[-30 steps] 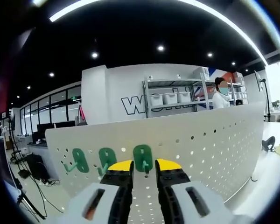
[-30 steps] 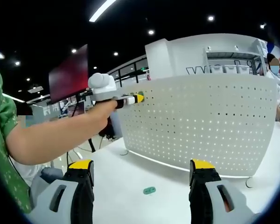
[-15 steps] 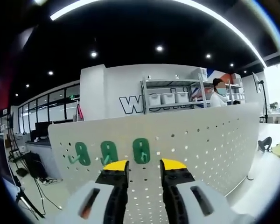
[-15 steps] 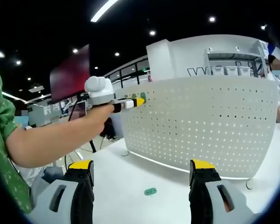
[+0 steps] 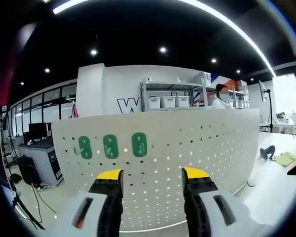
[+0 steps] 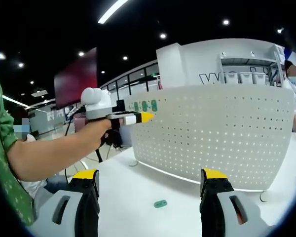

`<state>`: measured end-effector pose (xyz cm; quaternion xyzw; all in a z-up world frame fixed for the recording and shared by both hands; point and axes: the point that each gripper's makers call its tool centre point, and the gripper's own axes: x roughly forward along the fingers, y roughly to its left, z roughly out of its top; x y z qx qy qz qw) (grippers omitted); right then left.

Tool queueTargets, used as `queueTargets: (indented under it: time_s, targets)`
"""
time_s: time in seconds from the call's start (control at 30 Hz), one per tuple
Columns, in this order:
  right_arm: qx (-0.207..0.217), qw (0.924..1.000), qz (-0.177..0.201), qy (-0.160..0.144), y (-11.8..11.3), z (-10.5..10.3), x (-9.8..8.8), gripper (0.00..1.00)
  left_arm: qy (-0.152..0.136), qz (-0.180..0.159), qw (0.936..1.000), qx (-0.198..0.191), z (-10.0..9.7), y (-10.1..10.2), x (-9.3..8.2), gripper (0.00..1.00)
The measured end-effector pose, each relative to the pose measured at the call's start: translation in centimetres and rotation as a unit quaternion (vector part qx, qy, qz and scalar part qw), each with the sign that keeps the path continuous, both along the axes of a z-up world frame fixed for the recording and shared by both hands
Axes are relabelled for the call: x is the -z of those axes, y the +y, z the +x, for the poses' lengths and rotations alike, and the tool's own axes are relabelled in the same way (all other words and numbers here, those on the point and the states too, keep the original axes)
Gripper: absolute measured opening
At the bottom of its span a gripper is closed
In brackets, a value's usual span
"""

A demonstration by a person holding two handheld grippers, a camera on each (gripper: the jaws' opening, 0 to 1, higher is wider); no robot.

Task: Insert the hook assembly into the mounting plate slot until the hook locks in place.

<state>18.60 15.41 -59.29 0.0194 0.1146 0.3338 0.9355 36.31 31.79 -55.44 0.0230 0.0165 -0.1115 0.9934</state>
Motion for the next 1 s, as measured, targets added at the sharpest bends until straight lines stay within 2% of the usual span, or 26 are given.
queueTargets:
  time_s: [0.4,1.0]
  targets:
    - [-0.003,1.0,-0.002,-0.002,0.2,-0.4,-0.2,0.86,0.009,-0.009,0.999,0.042,-3.2,-1.0,0.7,0.57]
    - [-0.005,1.0,-0.004,-0.005,0.6,-1.4,-0.4,0.86,0.039,0.01,0.9962,0.078,-8.9,-1.1,4.3,0.57]
